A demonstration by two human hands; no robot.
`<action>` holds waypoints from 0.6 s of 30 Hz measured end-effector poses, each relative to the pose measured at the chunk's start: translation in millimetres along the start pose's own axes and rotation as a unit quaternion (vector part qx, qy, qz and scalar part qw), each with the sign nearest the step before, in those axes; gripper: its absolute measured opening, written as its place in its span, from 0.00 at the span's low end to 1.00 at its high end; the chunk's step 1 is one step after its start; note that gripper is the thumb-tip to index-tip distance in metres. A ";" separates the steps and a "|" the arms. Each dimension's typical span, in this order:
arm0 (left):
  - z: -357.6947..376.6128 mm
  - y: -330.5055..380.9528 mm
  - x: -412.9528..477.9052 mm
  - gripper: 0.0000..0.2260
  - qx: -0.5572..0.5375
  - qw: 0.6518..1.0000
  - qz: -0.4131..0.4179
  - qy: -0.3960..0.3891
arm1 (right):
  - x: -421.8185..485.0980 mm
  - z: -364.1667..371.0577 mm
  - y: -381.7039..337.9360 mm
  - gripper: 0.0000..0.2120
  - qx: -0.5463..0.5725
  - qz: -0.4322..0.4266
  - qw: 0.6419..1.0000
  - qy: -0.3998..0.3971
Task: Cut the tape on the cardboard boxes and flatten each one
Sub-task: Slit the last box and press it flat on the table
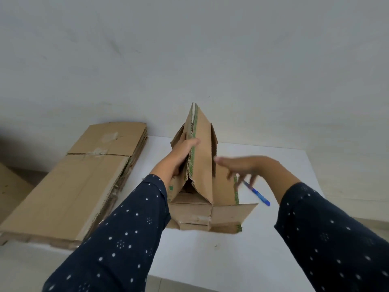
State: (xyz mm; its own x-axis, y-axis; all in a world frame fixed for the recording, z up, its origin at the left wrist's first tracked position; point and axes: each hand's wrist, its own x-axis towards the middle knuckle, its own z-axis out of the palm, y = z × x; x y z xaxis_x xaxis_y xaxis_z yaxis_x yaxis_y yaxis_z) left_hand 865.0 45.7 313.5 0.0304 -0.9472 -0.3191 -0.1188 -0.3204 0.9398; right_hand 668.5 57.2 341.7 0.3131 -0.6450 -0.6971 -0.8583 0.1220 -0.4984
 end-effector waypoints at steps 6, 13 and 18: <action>-14.4 5.1 -2.1 0.53 0.056 0.988 -0.127 -0.064 | 53.1 -23.3 -77.9 0.34 0.108 -0.150 0.946 0.265; -47.9 2.4 18.6 0.59 -0.045 0.970 -0.193 -0.140 | 104.1 -30.8 -108.4 0.40 0.103 -0.103 0.961 0.236; -56.9 -5.5 78.7 0.49 -0.168 0.961 -0.209 -0.071 | 106.9 -26.5 -94.8 0.39 0.113 -0.107 0.960 0.231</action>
State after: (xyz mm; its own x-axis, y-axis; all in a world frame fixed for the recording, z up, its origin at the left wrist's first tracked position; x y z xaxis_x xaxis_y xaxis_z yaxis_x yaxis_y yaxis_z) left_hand 924.5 -27.6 290.2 -0.1318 -0.7316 -0.6688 0.2019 -0.6804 0.7045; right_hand 772.5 -43.3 328.1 0.2146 -0.9330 -0.2889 -0.6669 0.0761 -0.7412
